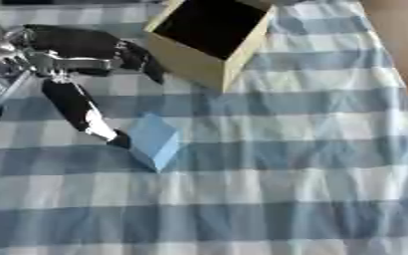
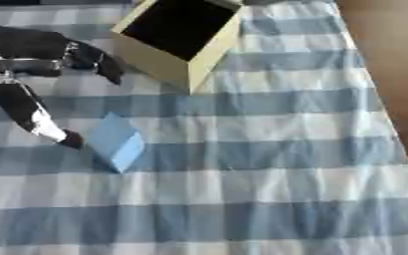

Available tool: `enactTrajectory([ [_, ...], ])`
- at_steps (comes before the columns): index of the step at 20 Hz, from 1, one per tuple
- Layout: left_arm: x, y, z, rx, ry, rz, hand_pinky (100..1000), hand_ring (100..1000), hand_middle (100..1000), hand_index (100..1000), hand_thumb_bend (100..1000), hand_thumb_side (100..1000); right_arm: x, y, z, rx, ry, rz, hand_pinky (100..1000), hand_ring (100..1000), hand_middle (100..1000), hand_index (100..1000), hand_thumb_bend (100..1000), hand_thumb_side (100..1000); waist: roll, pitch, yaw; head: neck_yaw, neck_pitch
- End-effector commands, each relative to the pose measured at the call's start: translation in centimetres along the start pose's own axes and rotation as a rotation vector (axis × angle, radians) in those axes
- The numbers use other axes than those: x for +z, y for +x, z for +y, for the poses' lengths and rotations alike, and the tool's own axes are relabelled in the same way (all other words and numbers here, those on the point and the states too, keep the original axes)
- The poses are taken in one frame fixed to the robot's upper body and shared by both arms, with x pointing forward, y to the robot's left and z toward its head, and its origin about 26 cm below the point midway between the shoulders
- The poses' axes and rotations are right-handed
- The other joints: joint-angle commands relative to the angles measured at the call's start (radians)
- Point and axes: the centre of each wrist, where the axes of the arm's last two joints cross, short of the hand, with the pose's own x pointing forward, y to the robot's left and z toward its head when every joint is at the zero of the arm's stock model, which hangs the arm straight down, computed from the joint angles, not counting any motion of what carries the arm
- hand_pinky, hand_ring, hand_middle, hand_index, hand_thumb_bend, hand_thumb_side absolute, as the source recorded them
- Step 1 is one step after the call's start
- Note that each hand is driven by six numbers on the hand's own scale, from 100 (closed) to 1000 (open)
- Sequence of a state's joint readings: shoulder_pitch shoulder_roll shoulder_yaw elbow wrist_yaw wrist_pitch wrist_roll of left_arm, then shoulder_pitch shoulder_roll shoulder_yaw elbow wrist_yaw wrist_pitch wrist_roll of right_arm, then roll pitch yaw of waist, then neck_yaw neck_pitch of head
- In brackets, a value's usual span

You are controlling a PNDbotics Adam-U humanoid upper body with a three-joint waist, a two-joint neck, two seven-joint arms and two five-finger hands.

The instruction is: Pick up objects on the table and place them in the box.

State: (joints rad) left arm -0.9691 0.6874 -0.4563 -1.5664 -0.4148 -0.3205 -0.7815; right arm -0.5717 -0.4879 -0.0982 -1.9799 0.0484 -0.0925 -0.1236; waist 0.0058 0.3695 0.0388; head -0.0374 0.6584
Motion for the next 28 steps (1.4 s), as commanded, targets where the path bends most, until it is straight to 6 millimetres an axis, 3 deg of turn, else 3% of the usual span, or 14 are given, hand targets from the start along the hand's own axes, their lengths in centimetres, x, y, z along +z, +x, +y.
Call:
enactTrajectory([
  [1, 0.5, 0.0, 0.7, -0.041, -0.018, 0.0, 825, 903, 879, 907, 641, 568, -0.5, 0.7, -0.4, -0.002, -0.005, -0.032, 706, 759, 666, 823, 100, 960, 0.001, -0.019, -0.001, -0.006, -0.017],
  [8, 0.3, 0.4, 0.4, -0.078, -0.051, 0.002, 827, 903, 878, 908, 650, 564, -0.4, 0.7, -0.4, -0.005, -0.006, -0.03, 707, 759, 666, 823, 100, 960, -0.003, -0.019, 0.0, -0.016, -0.022],
  [12, 0.2, 0.6, 0.3, -0.097, -0.087, -0.009, 834, 909, 889, 911, 590, 482, -0.4, 0.7, -0.4, -0.008, -0.005, -0.03, 708, 759, 666, 823, 100, 959, -0.003, -0.019, 0.001, -0.018, -0.019],
  [28, -0.9, 0.3, -0.8, -0.162, -0.203, -0.003, 839, 909, 881, 910, 660, 500, -0.3, 0.6, -0.3, -0.021, -0.005, -0.022, 708, 759, 664, 824, 100, 961, 0.0, -0.014, -0.006, -0.015, -0.016],
])
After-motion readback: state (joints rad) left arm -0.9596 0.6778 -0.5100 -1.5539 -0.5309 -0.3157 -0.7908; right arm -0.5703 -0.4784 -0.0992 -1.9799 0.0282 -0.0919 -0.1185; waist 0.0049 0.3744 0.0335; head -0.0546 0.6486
